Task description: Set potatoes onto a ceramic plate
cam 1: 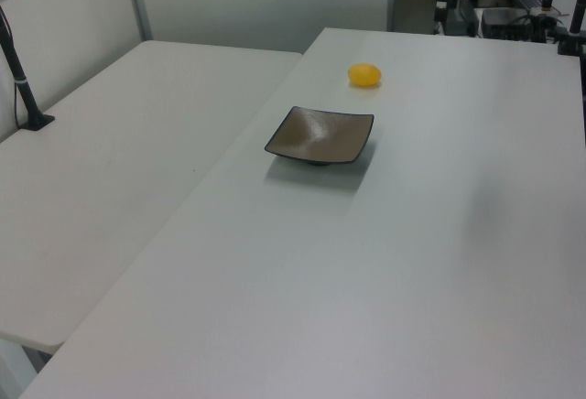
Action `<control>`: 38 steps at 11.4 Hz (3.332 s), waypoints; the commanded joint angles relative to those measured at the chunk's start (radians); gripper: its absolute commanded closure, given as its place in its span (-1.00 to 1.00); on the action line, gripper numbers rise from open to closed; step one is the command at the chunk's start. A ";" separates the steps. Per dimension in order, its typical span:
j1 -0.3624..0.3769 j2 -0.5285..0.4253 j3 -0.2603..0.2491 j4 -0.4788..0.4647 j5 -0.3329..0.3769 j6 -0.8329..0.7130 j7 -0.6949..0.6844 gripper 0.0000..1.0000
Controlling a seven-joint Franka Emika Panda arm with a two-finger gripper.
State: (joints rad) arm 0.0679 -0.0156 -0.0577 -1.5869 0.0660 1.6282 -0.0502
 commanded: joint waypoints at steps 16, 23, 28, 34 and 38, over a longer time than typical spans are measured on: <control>-0.232 0.500 -0.113 0.297 0.018 0.703 -0.022 -1.00; -0.309 0.736 -0.074 0.401 0.101 0.900 -0.098 -1.00; -0.321 0.825 -0.050 0.407 0.100 0.998 -0.140 -1.00; -0.323 0.908 -0.050 0.404 0.095 1.114 -0.168 -1.00; -0.323 0.950 -0.050 0.406 0.092 1.145 -0.171 -1.00</control>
State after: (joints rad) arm -0.2458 0.9040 -0.1196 -1.2066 0.1450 2.7385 -0.1877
